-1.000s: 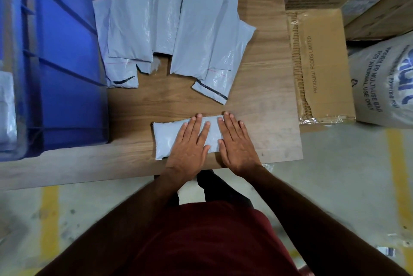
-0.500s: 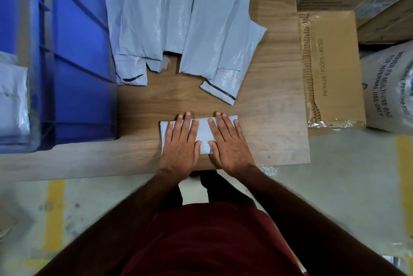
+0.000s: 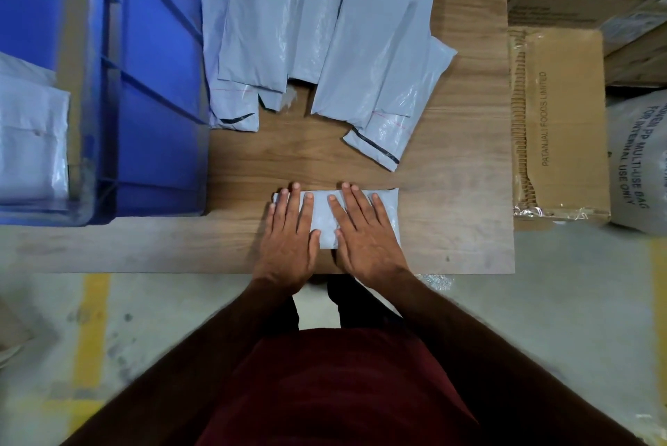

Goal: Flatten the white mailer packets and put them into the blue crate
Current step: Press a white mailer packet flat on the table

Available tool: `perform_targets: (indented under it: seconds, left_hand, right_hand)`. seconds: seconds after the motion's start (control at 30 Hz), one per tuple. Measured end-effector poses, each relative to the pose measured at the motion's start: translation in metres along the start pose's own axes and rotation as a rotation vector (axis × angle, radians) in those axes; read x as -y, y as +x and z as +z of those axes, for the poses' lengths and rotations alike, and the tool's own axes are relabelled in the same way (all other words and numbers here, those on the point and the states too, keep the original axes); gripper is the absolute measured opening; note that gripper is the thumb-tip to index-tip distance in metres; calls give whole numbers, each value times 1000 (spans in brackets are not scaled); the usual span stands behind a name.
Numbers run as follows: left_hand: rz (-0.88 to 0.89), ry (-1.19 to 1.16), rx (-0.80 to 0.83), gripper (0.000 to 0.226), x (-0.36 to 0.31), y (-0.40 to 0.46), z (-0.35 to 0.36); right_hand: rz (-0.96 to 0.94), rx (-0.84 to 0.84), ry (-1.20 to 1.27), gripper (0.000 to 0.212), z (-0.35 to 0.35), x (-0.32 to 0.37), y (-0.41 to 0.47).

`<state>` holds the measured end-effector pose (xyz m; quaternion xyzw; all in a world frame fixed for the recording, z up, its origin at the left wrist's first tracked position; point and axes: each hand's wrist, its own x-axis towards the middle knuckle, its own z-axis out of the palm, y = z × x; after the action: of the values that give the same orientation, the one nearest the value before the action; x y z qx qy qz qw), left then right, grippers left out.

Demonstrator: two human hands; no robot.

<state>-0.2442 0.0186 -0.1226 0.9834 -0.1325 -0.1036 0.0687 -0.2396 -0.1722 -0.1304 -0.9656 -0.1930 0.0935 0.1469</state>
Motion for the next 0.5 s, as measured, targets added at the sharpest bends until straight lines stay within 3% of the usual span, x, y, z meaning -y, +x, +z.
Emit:
perform_targets:
  seconds: [0.3, 0.5]
  left_hand:
    - [77, -76, 7, 66, 20, -5, -5]
    - [-43, -109, 58, 69, 41, -18, 2]
  right_hand:
    - [-1, 0, -2, 70, -7, 19, 5]
    - [-48, 58, -40, 65, 9, 38, 10]
